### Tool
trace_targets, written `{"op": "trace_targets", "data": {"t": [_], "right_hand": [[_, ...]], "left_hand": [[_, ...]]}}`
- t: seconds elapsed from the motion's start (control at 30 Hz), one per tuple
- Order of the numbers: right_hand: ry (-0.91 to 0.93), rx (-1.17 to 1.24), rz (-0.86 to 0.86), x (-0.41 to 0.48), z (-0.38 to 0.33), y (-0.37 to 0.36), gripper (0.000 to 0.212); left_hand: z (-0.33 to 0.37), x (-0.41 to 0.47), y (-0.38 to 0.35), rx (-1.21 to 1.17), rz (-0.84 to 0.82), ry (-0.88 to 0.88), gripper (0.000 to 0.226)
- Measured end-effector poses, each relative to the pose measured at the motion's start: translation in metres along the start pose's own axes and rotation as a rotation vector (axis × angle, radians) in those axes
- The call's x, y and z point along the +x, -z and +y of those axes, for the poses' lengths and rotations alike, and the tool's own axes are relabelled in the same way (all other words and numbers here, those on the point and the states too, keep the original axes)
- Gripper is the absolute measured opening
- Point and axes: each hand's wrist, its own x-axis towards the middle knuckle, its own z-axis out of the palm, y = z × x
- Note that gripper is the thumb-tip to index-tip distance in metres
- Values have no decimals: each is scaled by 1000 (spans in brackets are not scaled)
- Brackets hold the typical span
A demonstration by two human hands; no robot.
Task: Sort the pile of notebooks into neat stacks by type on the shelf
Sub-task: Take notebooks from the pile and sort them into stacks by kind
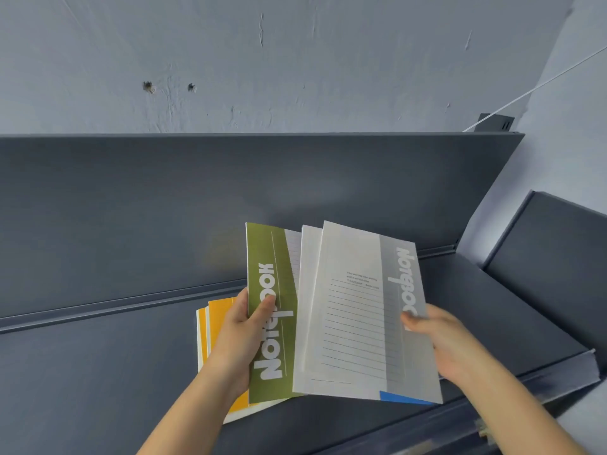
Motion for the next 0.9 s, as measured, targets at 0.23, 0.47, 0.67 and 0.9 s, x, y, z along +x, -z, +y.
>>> {"op": "trace_targets", "data": {"t": [0.23,0.47,0.67,0.9], "right_hand": [[47,-229,202,23,-13,40,11],[7,-354,187,47,4,45,27],[67,-452,137,60,-2,39,51],[251,-756,290,45,3,28,21]], "left_hand": [[16,-3,21,43,51,-84,17],[23,-2,23,38,66,-82,16],[18,-2,-3,19,20,-46,17],[1,3,-52,31,-43,21,18]]}}
